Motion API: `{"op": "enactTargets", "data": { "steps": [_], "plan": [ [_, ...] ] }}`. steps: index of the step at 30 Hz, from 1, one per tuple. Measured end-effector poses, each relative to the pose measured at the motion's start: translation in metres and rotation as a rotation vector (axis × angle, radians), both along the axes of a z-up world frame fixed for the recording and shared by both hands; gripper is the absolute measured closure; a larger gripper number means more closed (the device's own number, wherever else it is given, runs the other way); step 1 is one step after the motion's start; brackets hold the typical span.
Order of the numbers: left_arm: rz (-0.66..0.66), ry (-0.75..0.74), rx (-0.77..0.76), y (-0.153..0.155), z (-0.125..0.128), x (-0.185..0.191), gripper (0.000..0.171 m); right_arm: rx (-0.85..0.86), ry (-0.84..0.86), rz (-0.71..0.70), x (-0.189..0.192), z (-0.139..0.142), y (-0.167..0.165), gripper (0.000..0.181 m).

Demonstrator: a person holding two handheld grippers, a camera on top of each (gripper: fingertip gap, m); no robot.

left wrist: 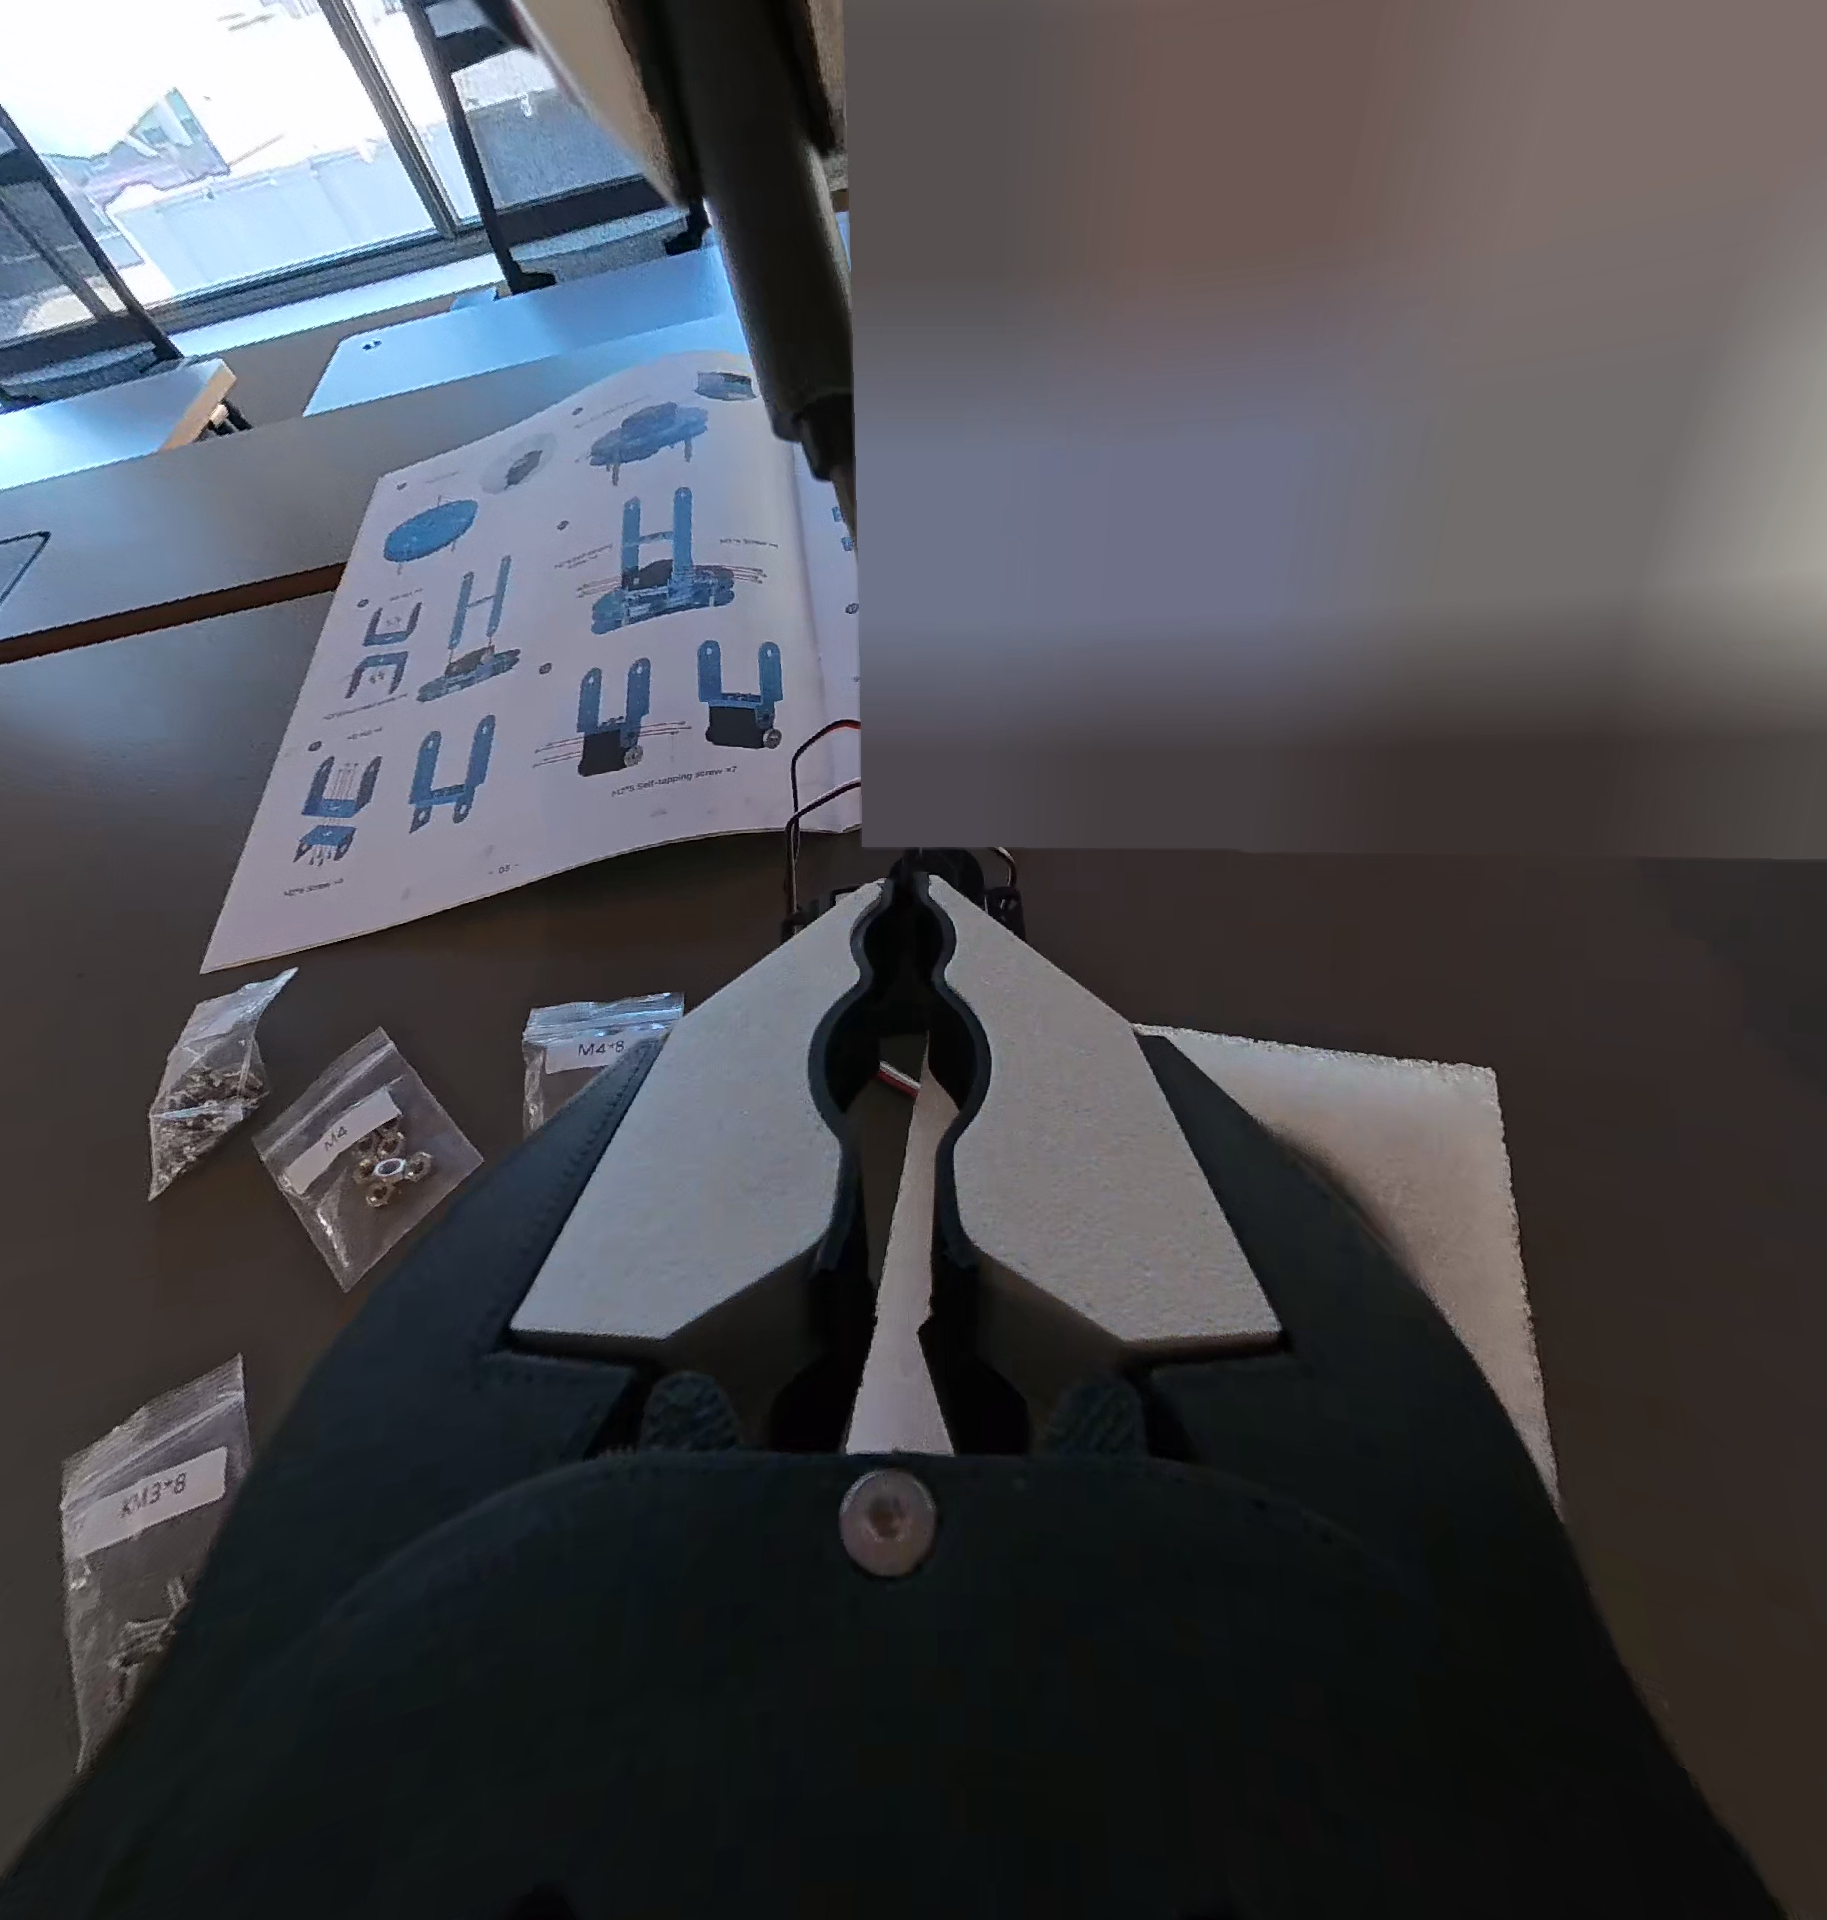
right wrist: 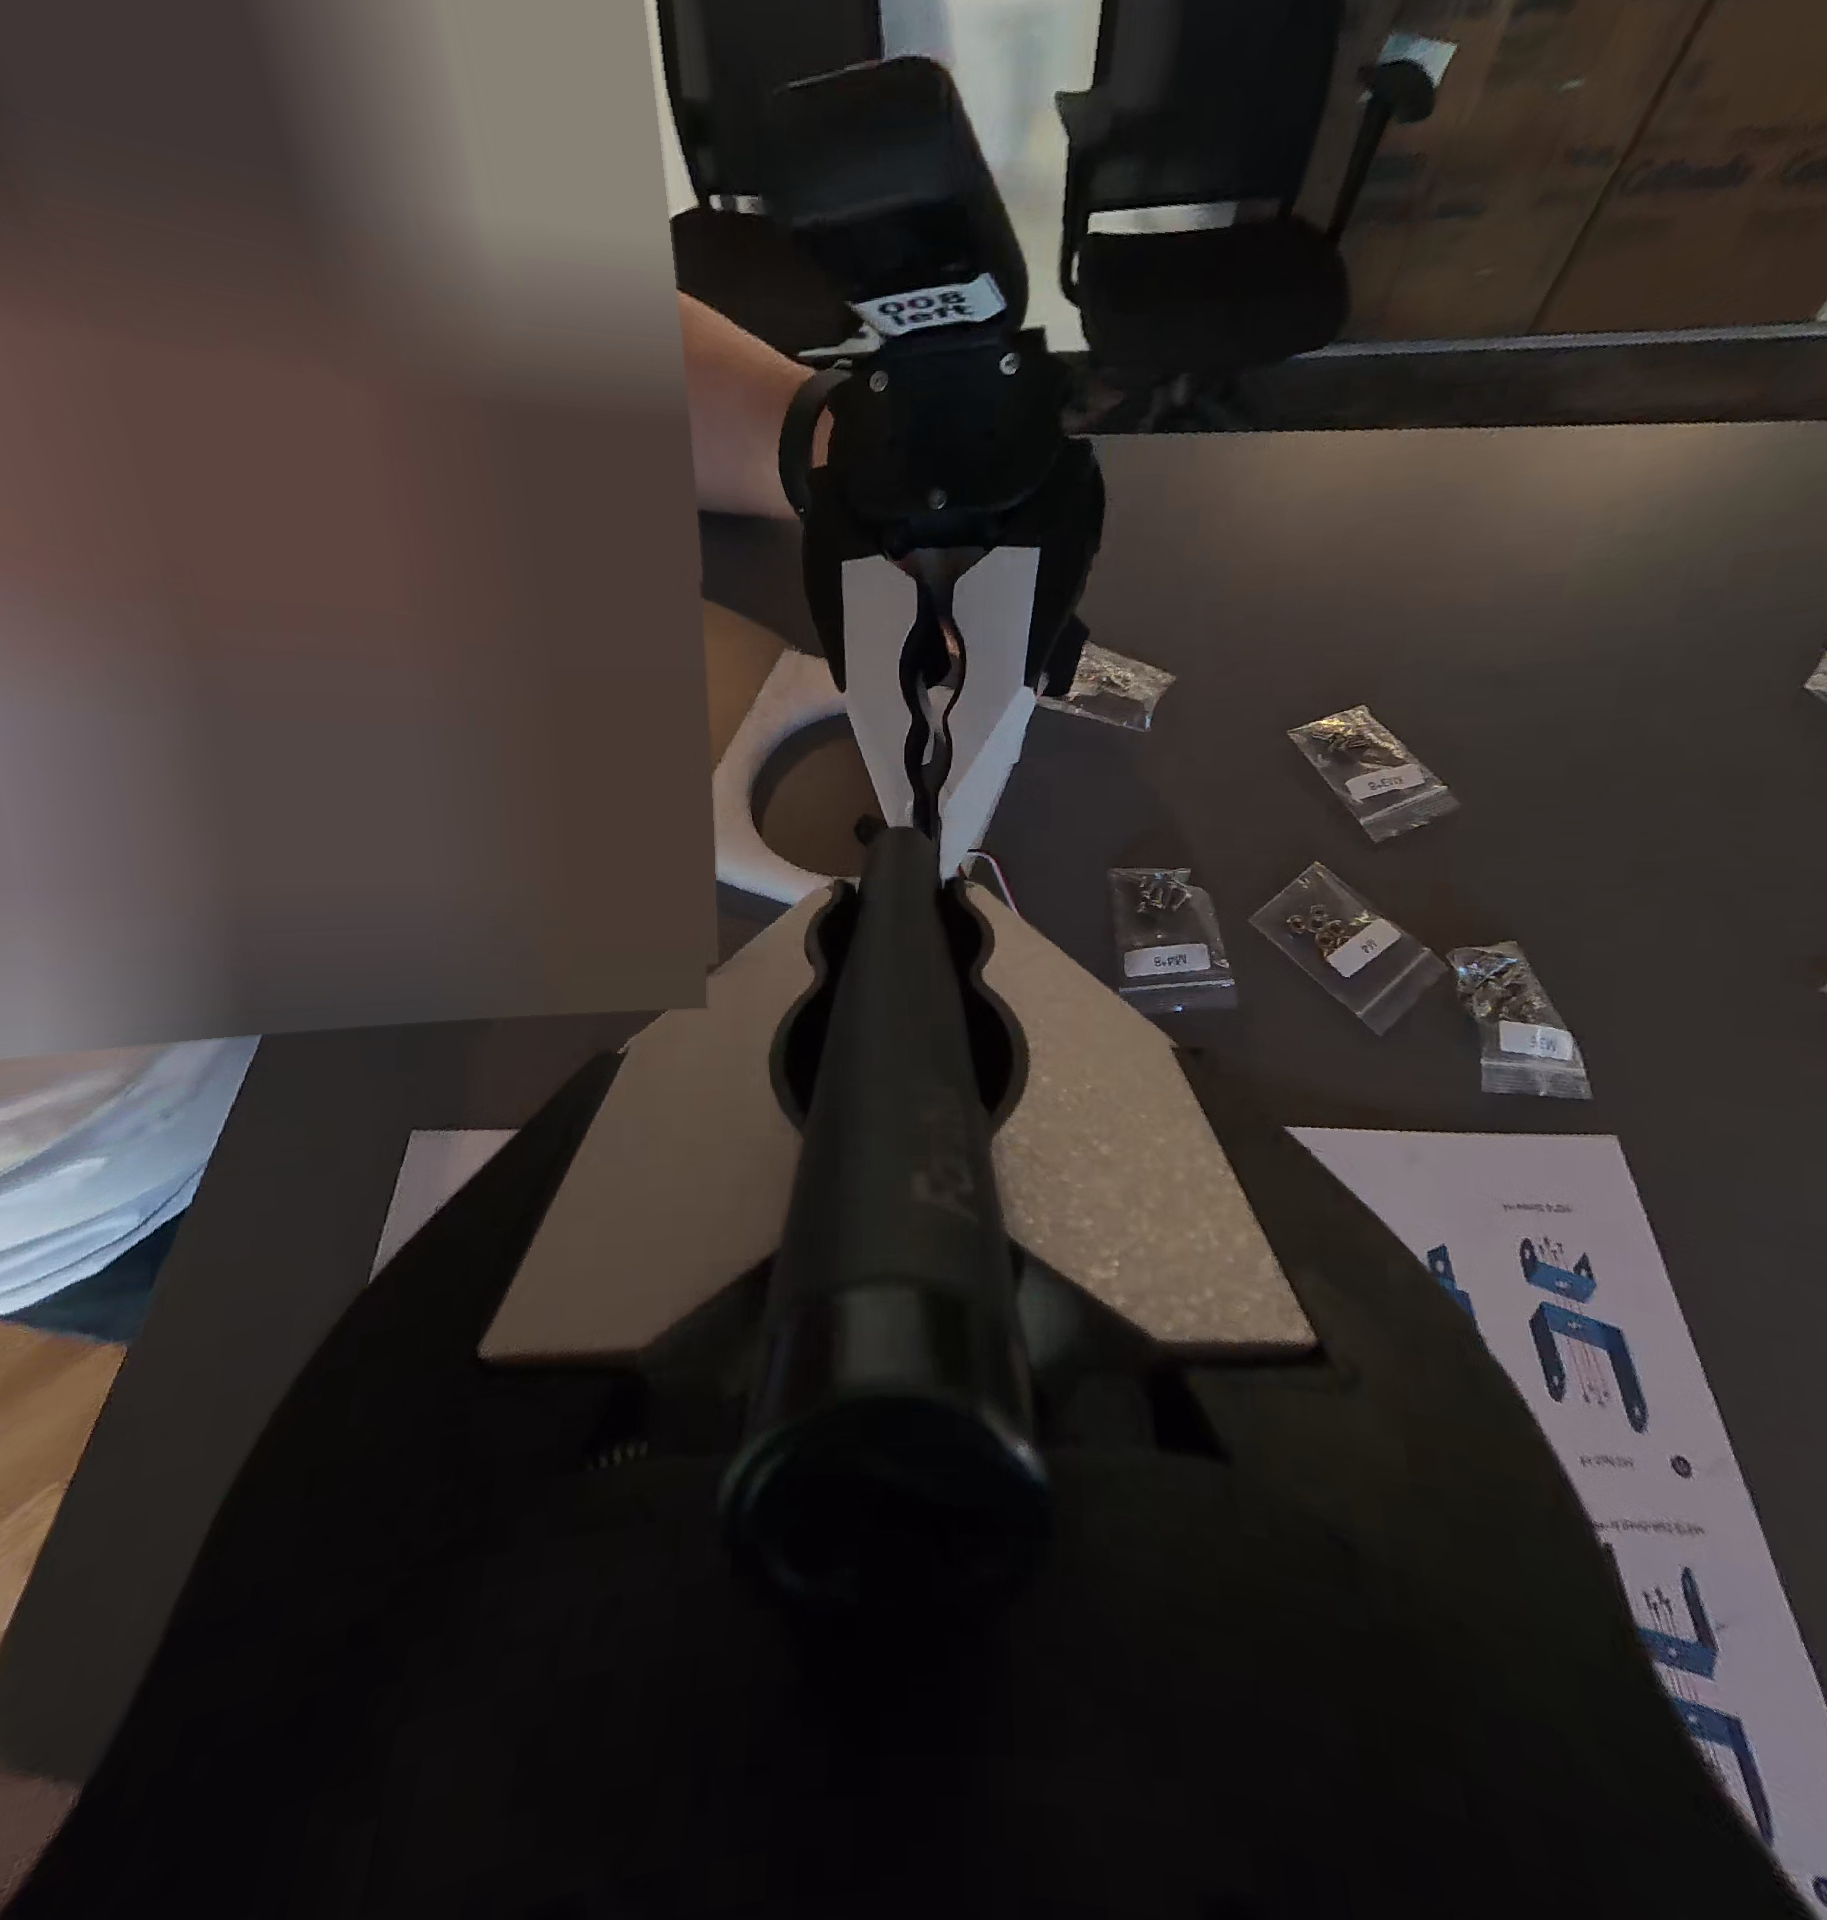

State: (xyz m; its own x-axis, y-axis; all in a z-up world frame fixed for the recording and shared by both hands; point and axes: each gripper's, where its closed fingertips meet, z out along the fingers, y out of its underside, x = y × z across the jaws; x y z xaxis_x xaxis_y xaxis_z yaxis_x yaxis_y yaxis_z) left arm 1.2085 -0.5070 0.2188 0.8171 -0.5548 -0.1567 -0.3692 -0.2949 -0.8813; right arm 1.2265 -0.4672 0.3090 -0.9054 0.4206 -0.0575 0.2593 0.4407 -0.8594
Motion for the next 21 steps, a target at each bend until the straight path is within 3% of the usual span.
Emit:
{"op": "enactTargets", "data": {
  "steps": [5,21],
  "plan": [
    [-0.005,-0.005,-0.003,0.000,0.000,0.000,0.171,0.012,-0.048,0.015,0.002,-0.016,0.008,0.166],
    [-0.012,-0.006,-0.010,-0.002,-0.001,0.003,0.171,0.211,-0.141,0.150,-0.007,-0.024,-0.012,0.165]
  ]
}}
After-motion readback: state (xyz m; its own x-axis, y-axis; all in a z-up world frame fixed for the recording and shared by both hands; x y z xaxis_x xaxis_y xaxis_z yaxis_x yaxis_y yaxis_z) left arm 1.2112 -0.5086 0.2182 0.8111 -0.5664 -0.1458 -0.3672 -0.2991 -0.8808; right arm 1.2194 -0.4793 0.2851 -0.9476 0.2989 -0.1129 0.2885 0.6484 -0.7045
